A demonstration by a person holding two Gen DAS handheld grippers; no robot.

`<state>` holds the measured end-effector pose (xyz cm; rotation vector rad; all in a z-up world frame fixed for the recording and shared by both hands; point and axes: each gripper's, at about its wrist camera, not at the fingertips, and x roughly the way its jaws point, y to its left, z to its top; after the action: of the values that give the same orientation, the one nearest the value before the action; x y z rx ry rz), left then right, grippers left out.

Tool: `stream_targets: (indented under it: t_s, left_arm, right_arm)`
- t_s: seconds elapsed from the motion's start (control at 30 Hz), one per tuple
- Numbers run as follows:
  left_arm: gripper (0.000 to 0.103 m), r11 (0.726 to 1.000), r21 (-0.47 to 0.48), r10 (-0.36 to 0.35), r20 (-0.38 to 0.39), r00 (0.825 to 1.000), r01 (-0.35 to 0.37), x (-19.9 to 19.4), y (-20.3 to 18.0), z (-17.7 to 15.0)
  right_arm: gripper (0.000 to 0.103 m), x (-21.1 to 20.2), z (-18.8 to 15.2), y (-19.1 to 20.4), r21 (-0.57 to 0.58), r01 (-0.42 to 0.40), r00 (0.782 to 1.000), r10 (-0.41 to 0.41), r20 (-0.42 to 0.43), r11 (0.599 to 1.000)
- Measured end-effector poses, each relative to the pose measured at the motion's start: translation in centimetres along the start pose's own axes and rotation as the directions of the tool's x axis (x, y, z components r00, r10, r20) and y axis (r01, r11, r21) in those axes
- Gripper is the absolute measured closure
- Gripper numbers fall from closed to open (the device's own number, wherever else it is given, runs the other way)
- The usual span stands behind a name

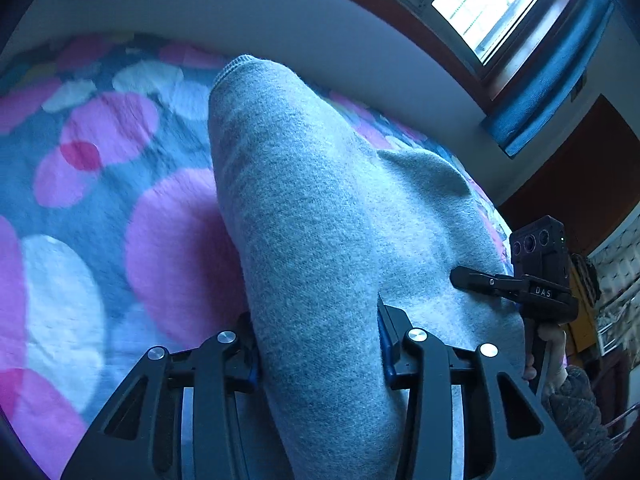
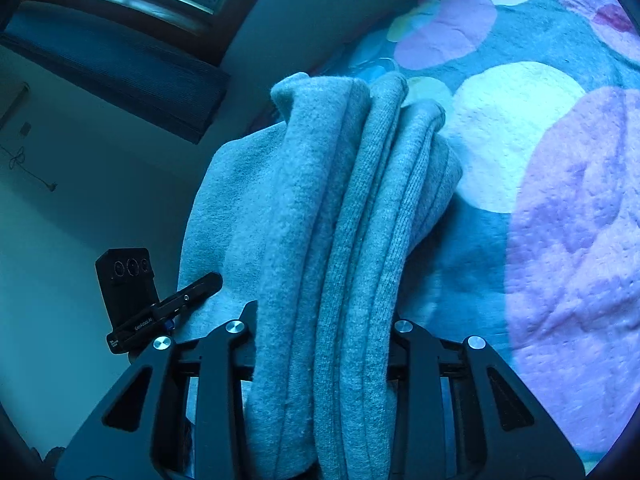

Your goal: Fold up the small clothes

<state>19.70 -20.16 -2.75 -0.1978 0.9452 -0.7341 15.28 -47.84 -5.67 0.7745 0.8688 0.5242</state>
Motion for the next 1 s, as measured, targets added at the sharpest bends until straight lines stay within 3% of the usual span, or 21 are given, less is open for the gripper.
stream_targets:
  t_s: [0.3, 0.5, 0.7, 0.8, 0.87, 1.0]
  left_arm:
    - [0.061, 0.996, -0.061, 0.062, 0.022, 0.998, -0.061, -4.8, 5.9, 0.2]
    - [0.060, 0.991, -0.128, 0.045, -0.030, 0.999, -0.049, -3.8, 10.2, -1.3]
    - [0.057, 0.990, -0.142, 0.009, -0.005, 1.000, -0.009, -3.2, 11.1, -1.9]
    - [0.046, 0.988, -0.152, -0.036, 0.016, 0.999, 0.038, -4.0, 11.2, -2.3]
    - [0.032, 0.983, -0.168, -0.067, 0.016, 0.998, 0.068, -4.6, 11.4, -2.9]
    - [0.024, 0.974, -0.190, -0.125, 0.007, 0.992, 0.124, -5.9, 10.9, -4.8]
  right_arm:
    - [0.070, 6.1, -0.3, 3.1, 0.010, -0.089, 0.994, 0.089, -0.059, 0.996]
    - [0.070, 9.1, -0.5, 1.4, 0.076, -0.102, 0.990, 0.109, -0.092, 0.992]
    - [0.068, 9.1, -0.6, -1.3, 0.135, -0.130, 0.984, 0.144, -0.102, 0.982]
    - [0.055, 8.4, -0.3, -1.7, 0.135, -0.138, 0.983, 0.152, -0.099, 0.981]
    - [0.032, 8.0, 0.1, -1.0, 0.129, -0.156, 0.980, 0.169, -0.101, 0.979]
    - [0.017, 5.7, -1.3, -0.3, 0.078, -0.119, 0.986, 0.128, -0.108, 0.990]
